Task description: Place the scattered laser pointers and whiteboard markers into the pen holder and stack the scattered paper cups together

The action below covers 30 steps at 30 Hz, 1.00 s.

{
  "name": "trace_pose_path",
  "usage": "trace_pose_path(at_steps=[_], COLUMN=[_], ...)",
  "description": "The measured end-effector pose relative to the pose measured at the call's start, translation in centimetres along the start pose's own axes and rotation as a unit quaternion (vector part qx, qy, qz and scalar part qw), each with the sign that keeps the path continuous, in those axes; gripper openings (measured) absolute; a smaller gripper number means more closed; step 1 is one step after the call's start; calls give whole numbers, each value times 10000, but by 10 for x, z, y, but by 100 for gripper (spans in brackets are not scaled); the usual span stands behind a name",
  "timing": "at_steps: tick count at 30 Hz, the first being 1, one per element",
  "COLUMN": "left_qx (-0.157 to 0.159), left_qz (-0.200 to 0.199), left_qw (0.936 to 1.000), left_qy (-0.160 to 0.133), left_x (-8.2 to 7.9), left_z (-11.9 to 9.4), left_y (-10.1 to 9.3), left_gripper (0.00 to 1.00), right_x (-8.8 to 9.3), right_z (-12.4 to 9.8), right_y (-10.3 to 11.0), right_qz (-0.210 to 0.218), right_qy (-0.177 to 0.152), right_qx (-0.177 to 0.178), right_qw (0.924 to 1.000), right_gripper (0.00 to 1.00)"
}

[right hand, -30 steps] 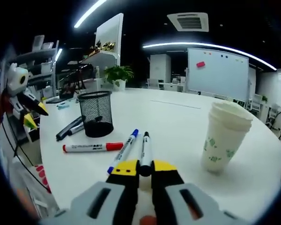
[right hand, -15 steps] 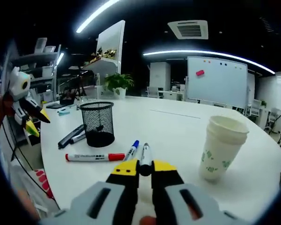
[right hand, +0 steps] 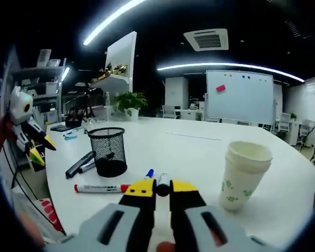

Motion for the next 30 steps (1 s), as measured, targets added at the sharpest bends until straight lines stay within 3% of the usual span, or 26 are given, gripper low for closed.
trace_pose_path(at_steps=[30], left_qx=[-26], left_qz=[-14], left_qw=[10000], left_qy=[2], left_x=[1], left_z=[-2], left_y=[0], left_gripper=[42], right_x=[-27], right_z=[5], right_y=[1], right_qz=[-142], right_qy=[-519], right_qx=[86], right_qw=[9985], right_gripper=[9])
Point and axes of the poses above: the point that each gripper's makers call its tool centre point, and the gripper's own axes: z roughly forward along the fingers, y roughly to its left, x roughly out of its underside, the point moved 10 cm from there along -z, roughly backward along the fingers, and after that the axes turned 9 degrees about x, right-handed, at the moved point
